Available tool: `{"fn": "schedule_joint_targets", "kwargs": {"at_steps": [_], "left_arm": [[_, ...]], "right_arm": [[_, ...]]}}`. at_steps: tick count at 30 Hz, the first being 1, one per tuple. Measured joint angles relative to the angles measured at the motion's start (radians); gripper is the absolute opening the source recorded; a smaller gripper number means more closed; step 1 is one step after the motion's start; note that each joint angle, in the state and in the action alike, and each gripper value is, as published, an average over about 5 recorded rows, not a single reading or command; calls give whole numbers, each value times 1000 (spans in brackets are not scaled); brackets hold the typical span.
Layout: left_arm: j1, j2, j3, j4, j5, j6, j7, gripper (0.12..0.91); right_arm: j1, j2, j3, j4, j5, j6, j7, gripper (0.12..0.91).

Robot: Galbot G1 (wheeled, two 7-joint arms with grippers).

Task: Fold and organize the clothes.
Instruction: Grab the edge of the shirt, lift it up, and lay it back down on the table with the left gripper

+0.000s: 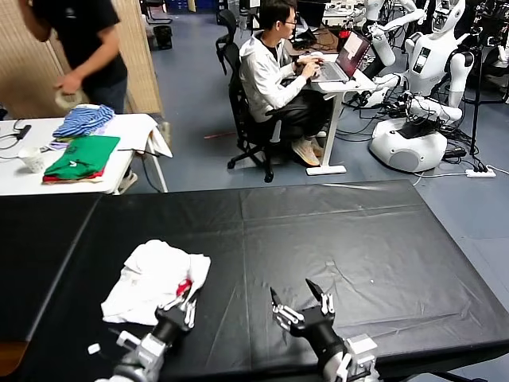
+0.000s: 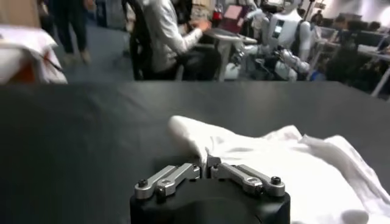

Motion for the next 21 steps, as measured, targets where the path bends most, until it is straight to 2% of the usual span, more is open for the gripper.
{"fn": "schedule_joint_targets", "kwargs": {"at_steps": [9, 14, 19, 21], "left_arm": [[-170, -26, 111, 86, -158, 10, -34, 204], [-221, -39, 143, 123, -217, 19, -50, 278], [-232, -37, 164, 120, -280, 78, -79, 314], [-231, -33, 172, 107, -312, 104, -86, 355]], "right_arm": [[-50, 26, -10, 14, -44, 3, 6, 907], [-79, 38, -10, 17, -59, 7, 11, 907], [-96, 50, -10, 16, -67, 8, 16, 907], [-98, 53, -12, 16, -70, 8, 17, 907]]}}
